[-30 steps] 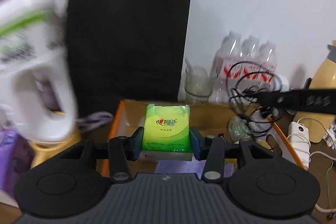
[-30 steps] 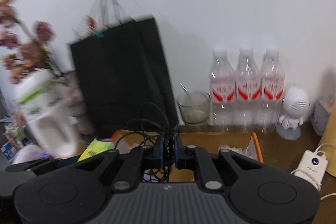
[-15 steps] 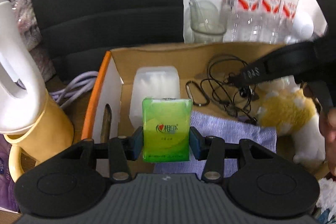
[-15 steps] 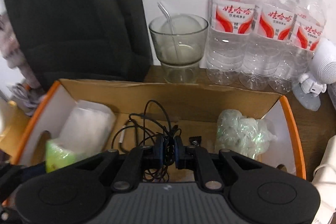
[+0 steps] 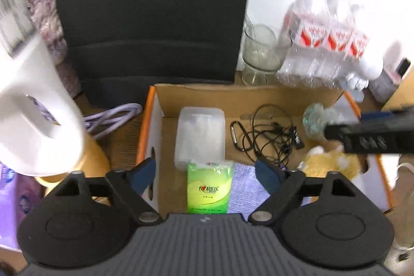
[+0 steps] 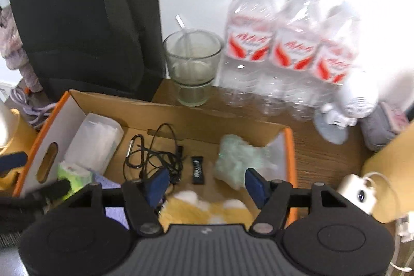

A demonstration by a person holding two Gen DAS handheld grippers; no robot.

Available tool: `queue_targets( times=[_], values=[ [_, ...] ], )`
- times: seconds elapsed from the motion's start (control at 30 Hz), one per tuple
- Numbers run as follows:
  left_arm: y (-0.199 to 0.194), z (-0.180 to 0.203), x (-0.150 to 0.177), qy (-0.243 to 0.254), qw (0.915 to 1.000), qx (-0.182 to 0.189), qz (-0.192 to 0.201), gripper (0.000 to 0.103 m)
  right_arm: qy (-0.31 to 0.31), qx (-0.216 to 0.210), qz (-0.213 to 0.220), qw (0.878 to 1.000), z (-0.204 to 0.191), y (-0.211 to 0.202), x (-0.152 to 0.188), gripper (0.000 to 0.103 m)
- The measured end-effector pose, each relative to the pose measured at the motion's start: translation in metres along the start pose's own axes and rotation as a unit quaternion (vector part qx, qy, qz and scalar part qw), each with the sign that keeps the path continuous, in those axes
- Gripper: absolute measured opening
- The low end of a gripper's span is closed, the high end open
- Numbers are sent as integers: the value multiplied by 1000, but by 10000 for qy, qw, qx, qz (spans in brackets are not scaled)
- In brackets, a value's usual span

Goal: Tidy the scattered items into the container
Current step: 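Lower tissue packet and earphones into the box and open both tools, then withdraw both tools from the box toward the small items beside it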

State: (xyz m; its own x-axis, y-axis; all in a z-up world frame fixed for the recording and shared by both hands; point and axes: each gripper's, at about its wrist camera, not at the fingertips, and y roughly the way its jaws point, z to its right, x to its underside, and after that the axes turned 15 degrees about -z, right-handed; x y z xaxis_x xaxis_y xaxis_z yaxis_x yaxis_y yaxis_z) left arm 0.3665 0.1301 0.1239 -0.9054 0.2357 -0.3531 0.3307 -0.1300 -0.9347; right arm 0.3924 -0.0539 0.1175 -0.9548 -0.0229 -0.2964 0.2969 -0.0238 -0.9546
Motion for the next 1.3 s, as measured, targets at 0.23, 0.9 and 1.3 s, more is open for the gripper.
queue_targets(
  times=[0.23,0.9,1.3],
  values=[
    [-49,0,0,-141,9999,-83,35,102,212,-183,49,9996,24,-57,17,81],
    [-69,41,118,319,9577,-407,2829,103,61,-108,2280,9736,-4,-87,137,85],
    [-18,32,185,724,9568,-446,2780,101,-273,-241,2784,9598,0,-48,207,86]
  ],
)
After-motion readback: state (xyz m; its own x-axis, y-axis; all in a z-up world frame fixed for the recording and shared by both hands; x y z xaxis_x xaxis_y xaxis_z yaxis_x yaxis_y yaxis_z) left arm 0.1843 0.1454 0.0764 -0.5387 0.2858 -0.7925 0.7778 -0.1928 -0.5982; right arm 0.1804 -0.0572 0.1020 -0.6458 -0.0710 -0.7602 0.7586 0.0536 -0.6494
